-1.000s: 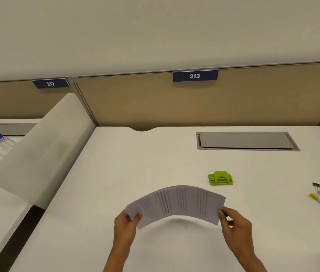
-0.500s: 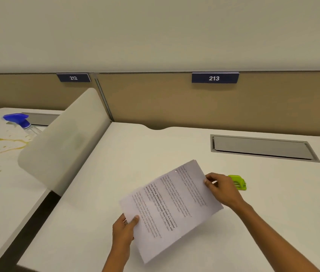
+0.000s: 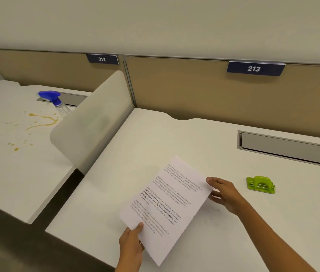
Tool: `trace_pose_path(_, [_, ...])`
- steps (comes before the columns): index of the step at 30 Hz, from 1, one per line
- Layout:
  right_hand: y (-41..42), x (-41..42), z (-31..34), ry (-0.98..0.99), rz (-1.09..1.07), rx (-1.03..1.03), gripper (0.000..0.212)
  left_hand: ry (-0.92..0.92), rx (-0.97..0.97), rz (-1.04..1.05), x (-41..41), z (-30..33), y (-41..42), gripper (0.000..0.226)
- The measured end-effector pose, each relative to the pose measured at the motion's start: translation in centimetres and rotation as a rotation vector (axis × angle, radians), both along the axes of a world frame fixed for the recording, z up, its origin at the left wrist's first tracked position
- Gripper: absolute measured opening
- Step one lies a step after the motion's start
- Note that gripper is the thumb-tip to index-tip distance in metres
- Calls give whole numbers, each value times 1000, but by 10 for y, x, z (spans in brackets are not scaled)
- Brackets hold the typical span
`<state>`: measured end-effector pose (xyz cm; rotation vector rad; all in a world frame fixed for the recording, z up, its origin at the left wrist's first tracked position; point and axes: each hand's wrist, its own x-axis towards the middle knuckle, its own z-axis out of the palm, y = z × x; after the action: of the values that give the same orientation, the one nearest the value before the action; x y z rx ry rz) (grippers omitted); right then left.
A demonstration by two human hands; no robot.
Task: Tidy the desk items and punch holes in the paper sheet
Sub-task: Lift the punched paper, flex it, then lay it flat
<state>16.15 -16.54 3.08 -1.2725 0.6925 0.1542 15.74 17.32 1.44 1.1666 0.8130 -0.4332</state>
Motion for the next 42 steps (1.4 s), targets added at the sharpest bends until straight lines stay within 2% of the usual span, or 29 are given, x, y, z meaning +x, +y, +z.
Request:
trace_pose_path(2, [19,-8,-11,-1,-34,148,25,14,-15,41,0,-2,1,23])
trace_pose_path(5, [56,-15,-24,-5,-97,212,22,13,-35,88,0,-4,-3,28])
trace_pose_path(13, [108,0,-33,-20,-161,27,23,39,-63,94,7,-11,-9,29])
trace_pose_path(17, [102,18,-34,-19,-134,-45,24,-43,12,51,25,-12,8,37])
trace_pose_path(20, [92,30,-37,-18,-121,-89,24,-153,128,-84,52,-10,27,43])
trace_pose_path(24, [78,42,-44,11,-88,-139,23,-277,274,-437,94,-3,38,51])
trace_pose_path(28, [71,54,-51,44,-86,-165,22,-330,408,-669,126,-6,28,43])
trace_pose_path(42, [62,90,-72,157,-114,-244,19,-231,500,-735,153,-36,7,38])
